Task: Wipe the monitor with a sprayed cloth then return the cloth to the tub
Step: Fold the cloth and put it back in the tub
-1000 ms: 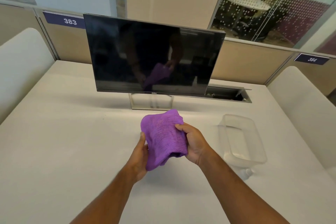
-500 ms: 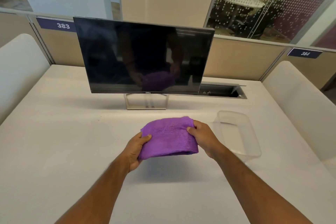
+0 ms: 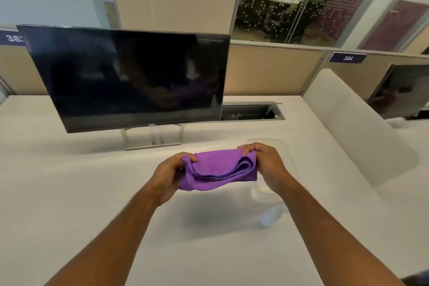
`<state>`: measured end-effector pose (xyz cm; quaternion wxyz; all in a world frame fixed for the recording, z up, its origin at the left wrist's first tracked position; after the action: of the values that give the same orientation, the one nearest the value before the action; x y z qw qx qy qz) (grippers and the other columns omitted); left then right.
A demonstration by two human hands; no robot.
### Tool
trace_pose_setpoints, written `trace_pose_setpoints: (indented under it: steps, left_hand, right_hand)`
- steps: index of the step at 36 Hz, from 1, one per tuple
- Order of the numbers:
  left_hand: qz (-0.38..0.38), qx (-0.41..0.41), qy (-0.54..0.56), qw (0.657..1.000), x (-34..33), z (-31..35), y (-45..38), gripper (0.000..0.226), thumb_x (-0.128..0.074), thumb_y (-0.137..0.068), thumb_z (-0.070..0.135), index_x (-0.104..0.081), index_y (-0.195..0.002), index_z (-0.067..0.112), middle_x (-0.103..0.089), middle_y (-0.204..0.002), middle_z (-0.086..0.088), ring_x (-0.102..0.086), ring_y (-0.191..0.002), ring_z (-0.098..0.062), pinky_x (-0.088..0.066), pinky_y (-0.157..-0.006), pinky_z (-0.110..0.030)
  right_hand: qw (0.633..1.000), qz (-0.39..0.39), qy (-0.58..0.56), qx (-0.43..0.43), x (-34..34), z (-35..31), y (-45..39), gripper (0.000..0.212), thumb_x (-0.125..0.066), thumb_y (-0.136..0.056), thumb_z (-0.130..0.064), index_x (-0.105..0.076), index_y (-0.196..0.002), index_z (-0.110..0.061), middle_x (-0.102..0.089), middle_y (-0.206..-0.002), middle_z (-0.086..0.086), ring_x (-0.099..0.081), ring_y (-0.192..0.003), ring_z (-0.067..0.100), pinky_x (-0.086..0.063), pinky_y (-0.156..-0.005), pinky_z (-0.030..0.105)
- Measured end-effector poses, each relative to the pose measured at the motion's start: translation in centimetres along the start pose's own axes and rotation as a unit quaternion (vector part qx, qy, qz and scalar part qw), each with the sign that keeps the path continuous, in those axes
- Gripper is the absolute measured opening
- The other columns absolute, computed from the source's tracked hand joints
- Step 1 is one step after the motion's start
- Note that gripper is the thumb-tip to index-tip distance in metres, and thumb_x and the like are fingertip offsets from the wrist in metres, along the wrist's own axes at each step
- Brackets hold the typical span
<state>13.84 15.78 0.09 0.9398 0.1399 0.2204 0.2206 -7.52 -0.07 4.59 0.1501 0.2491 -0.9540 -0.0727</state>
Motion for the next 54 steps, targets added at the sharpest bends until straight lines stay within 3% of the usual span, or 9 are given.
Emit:
trace_pose_setpoints:
  steps: [7,16,20,26,33,39,42,47,54]
  left_hand:
    - [-0.006,0.006,-0.149,0.989,-7.2,0.1,-4.9,0.020,-0.053,-0.105,0.022,-0.071,-0.110,0.016,-0.071,-0.108,-0.005,-0.068,-0.102,-0.024,-0.062,-0.073,-0.033]
    - [0.022,-0.111,-0.407,0.906,-15.8,-0.2,-10.1,0.036,-0.073,-0.093,0.017,-0.045,-0.114,0.028,-0.052,-0.089,0.013,-0.062,-0.076,-0.015,-0.047,-0.048,-0.010]
    - [0.012,-0.135,-0.473,0.871,-18.2,-1.3,-11.5,0.033,-0.072,-0.093,0.022,-0.044,-0.109,0.026,-0.055,-0.091,0.008,-0.061,-0.075,-0.016,-0.050,-0.058,-0.015]
    - [-0.007,-0.137,-0.613,0.778,-20.9,-2.8,-12.9,0.021,-0.066,-0.098,0.029,-0.049,-0.108,0.023,-0.061,-0.101,0.000,-0.058,-0.081,-0.019,-0.052,-0.078,-0.027]
    - [-0.011,-0.198,-0.767,0.610,-22.3,-4.4,-14.7,0.030,-0.071,-0.093,0.039,-0.063,-0.117,0.023,-0.066,-0.117,-0.003,-0.053,-0.110,-0.024,-0.045,-0.098,-0.035]
    - [-0.023,-0.208,-0.815,0.540,-22.0,-5.7,-15.9,0.041,-0.072,-0.089,0.050,-0.066,-0.118,0.022,-0.067,-0.122,-0.003,-0.049,-0.119,-0.023,-0.040,-0.103,-0.037]
    - [-0.028,-0.203,-0.829,0.520,-21.4,-6.2,-16.2,0.043,-0.070,-0.089,0.053,-0.067,-0.119,0.022,-0.065,-0.124,-0.004,-0.047,-0.121,-0.023,-0.039,-0.104,-0.037]
    - [-0.036,-0.196,-0.829,0.522,-21.0,-6.4,-16.4,0.047,-0.071,-0.087,0.056,-0.068,-0.122,0.025,-0.055,-0.137,-0.005,-0.043,-0.129,-0.026,-0.037,-0.109,-0.039]
    - [-0.048,-0.231,-0.782,0.577,-20.4,-6.2,-15.3,0.040,-0.063,-0.096,0.046,-0.065,-0.129,0.024,-0.052,-0.145,-0.004,-0.042,-0.134,-0.024,-0.034,-0.114,-0.041]
  right_hand:
    - [0.996,0.069,-0.031,-0.051,5.8,0.8,-1.9,0.017,-0.063,-0.091,-0.014,-0.078,-0.084,-0.011,-0.076,-0.099,0.009,-0.070,-0.090,0.026,-0.059,-0.072,0.032]
    - [0.949,0.130,0.286,0.031,11.5,1.3,-5.0,0.014,-0.066,-0.096,-0.008,-0.066,-0.108,-0.015,-0.063,-0.104,0.000,-0.060,-0.089,0.016,-0.045,-0.066,0.015]
    - [0.893,0.146,0.422,0.063,11.9,1.6,-5.9,0.007,-0.059,-0.100,-0.011,-0.055,-0.103,-0.015,-0.060,-0.101,0.006,-0.058,-0.084,0.021,-0.042,-0.071,0.025]
    - [0.805,0.082,0.585,0.053,10.5,2.4,-6.8,0.027,-0.063,-0.101,-0.030,-0.059,-0.123,-0.016,-0.061,-0.119,0.006,-0.062,-0.089,0.021,-0.053,-0.086,0.030]
    - [0.794,0.026,0.607,0.009,8.9,5.5,-8.0,0.041,-0.071,-0.095,-0.022,-0.055,-0.131,-0.009,-0.062,-0.126,0.010,-0.067,-0.105,0.025,-0.054,-0.093,0.032]
    - [0.753,-0.002,0.656,0.046,8.6,7.9,-8.6,0.026,-0.056,-0.100,-0.007,-0.054,-0.126,-0.004,-0.055,-0.126,0.017,-0.060,-0.106,0.032,-0.052,-0.080,0.039]
    - [0.732,-0.013,0.680,0.035,8.5,8.3,-8.7,0.044,-0.069,-0.097,-0.020,-0.055,-0.136,-0.006,-0.050,-0.137,0.014,-0.053,-0.123,0.026,-0.049,-0.101,0.034]
    - [0.683,0.007,0.728,0.055,8.3,8.9,-8.6,0.052,-0.070,-0.095,-0.039,-0.055,-0.138,-0.014,-0.048,-0.141,0.011,-0.046,-0.128,0.025,-0.042,-0.108,0.034]
    - [0.763,0.055,0.641,0.065,8.5,7.2,-7.1,0.035,-0.061,-0.100,-0.037,-0.059,-0.129,-0.018,-0.054,-0.135,0.008,-0.052,-0.119,0.023,-0.046,-0.102,0.034]
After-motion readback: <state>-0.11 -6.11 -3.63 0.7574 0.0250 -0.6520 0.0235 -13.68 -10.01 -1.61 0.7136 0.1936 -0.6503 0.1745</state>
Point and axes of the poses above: each hand's wrist, its own y-axis away from the middle knuckle, its own x-axis out of the back of the hand, z = x × y, the point moved 2 cm from there along -y, towards the middle knuckle
